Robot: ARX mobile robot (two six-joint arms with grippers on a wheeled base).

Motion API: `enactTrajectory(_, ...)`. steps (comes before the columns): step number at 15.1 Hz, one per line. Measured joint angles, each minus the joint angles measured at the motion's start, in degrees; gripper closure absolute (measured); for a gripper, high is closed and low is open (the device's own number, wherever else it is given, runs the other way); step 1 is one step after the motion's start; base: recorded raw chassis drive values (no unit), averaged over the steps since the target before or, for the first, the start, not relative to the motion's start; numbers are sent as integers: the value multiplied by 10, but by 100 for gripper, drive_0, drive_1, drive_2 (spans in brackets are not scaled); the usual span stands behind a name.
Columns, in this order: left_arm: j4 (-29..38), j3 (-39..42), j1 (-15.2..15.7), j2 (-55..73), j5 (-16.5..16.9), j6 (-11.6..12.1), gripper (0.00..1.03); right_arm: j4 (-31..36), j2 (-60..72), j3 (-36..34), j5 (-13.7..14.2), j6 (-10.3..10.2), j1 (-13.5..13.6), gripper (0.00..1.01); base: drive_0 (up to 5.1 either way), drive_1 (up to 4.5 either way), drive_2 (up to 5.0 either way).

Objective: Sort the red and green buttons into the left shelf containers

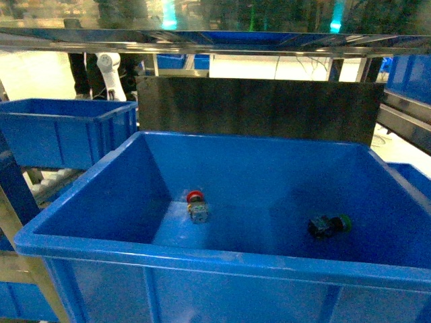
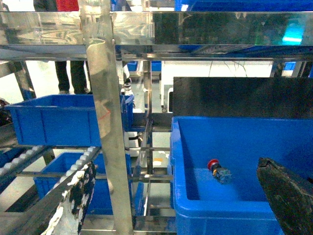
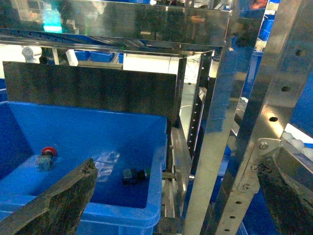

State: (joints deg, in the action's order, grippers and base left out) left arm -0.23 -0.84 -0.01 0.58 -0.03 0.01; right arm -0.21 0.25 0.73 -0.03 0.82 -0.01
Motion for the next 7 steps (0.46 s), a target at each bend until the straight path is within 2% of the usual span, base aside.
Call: enactTrajectory(7,0,0,0,0,0,0,5,0,0,0,0,0,0,3,0,0,0)
